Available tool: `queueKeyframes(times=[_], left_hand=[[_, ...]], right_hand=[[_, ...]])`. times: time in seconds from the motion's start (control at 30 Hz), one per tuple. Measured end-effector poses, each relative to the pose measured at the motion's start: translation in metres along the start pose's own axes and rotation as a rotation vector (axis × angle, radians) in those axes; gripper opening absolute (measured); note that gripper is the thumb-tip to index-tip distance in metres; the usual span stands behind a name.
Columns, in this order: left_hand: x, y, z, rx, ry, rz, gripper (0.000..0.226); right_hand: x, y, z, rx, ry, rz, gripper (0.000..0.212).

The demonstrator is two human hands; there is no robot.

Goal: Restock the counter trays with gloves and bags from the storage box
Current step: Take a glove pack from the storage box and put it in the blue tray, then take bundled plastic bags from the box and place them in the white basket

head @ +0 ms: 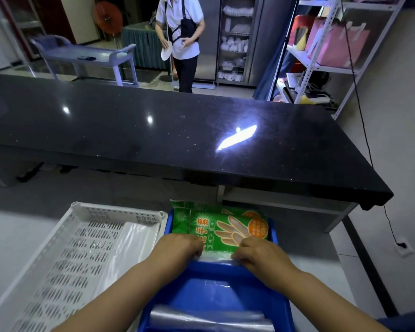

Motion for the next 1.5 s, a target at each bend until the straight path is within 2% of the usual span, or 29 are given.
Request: queueKeyframes(times=[0.13, 0.27, 0.43, 0.57, 0.83, 1.0, 1.2, 1.3, 1.5], left_hand=[[0.003, 0.003, 0.005, 0.043, 0.014, -0.048, 0.025], [0.018, 0.02, 0.005, 0.057, 0.016, -0.296, 0.026], [0.042, 0.025, 0.024, 0.201, 0.256, -0.404, 0.018], [0.079, 0.021, 0.037, 0.223, 0.404, -0.433, 0.017], [0.191, -0.006, 0.054, 0.15, 0.661, -0.357, 0.015], [0.281, -0.016, 0.066, 0.222, 0.87, -0.437, 0.011], [0.401, -0.034, 0.074, 0.249, 0.97, -0.557, 0.01], [0.475, -0.057, 0.082, 0.249, 1.073, -0.551, 0.01], [0.625, -0.119, 0.096, 0.397, 1.295, -0.62, 0.011]], right_hand=[[0.002, 0.004, -0.001, 0.033, 0.001, 0.044, 0.031], [0.009, 0.021, -0.001, 0.02, -0.018, -0.099, 0.033], [0.013, 0.037, 0.014, 0.032, 0.029, -0.256, 0.018], [0.0, 0.035, 0.047, 0.079, 0.157, -0.33, 0.007], [-0.042, 0.001, 0.162, 0.072, 0.394, -0.155, 0.022], [-0.051, -0.015, 0.243, 0.088, 0.543, -0.08, 0.026], [-0.049, -0.038, 0.345, 0.15, 0.707, -0.03, 0.025], [-0.042, -0.061, 0.406, 0.144, 0.766, -0.012, 0.024], [-0.021, -0.132, 0.531, 0.233, 0.866, 0.101, 0.025]])
Point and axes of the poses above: each hand's wrist, its own x-axis away from the middle knuckle, its own y-axis out of the back of the hand, z = x × y, the point moved 5 cm from there along -x, towards the middle knuckle, and after that the axes turned 9 degrees about z, right-handed, at the moved point
